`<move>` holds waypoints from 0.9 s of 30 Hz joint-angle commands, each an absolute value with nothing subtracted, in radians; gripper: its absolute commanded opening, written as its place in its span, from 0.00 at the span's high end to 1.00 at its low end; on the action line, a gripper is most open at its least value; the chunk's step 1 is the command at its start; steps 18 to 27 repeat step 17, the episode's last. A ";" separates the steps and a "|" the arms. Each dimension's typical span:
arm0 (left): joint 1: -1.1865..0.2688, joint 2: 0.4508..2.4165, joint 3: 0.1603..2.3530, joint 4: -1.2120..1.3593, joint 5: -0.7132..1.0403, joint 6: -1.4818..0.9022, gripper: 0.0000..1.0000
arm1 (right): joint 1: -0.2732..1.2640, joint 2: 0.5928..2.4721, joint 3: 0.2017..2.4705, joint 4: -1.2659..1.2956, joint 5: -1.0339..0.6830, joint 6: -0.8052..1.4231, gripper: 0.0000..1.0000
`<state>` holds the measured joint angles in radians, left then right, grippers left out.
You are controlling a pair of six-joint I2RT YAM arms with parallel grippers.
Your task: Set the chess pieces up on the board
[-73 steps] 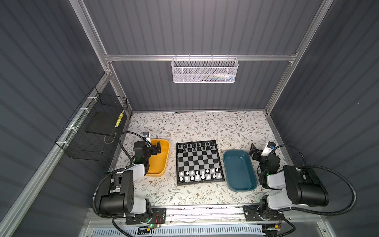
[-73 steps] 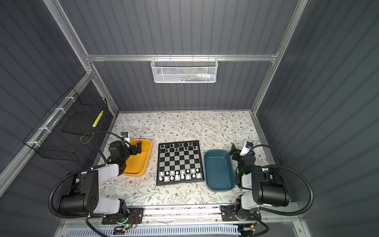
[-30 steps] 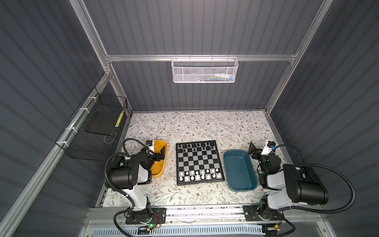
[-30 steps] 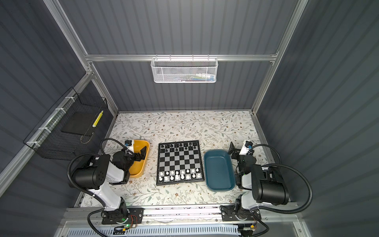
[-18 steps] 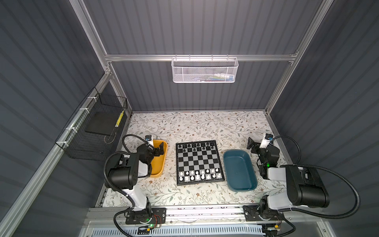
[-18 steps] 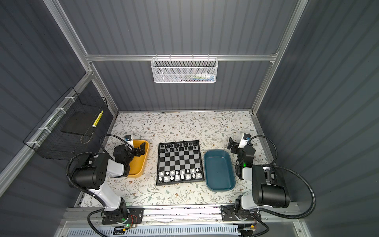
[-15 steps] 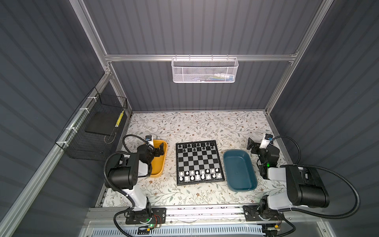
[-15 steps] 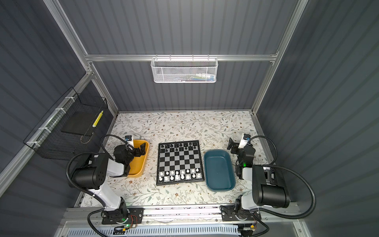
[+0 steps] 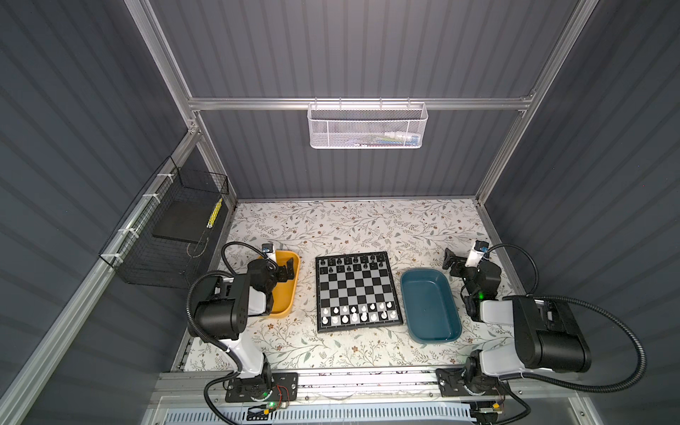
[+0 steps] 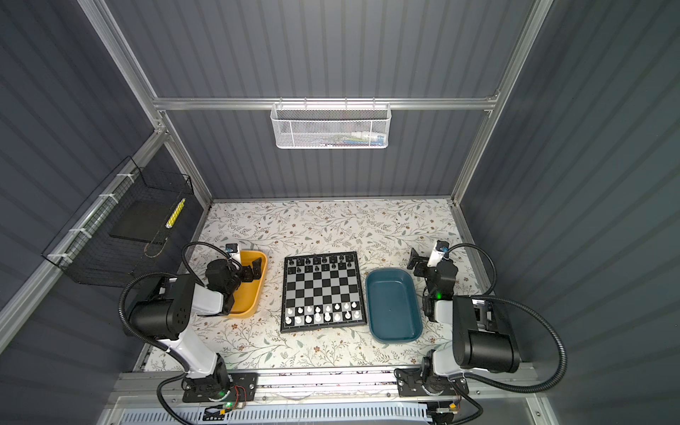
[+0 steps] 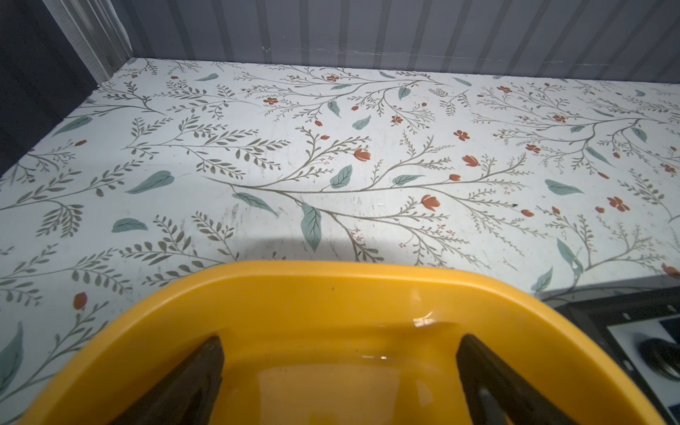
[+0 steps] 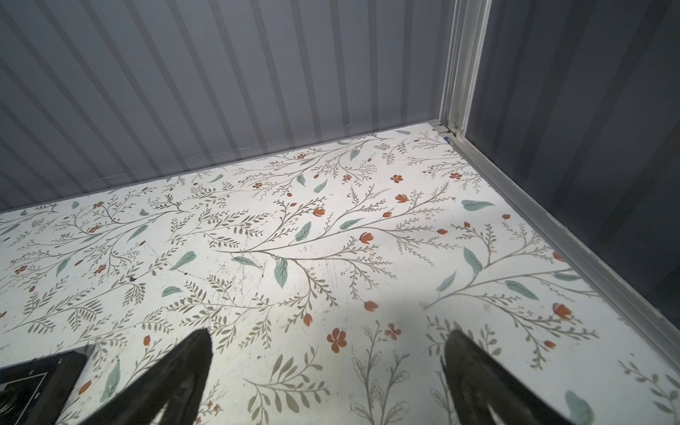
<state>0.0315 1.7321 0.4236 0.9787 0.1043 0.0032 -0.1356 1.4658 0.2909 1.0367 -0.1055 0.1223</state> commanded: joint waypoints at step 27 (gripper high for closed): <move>0.023 1.716 0.440 0.979 0.091 0.008 0.01 | -0.091 1.457 0.322 0.976 -0.056 0.071 0.01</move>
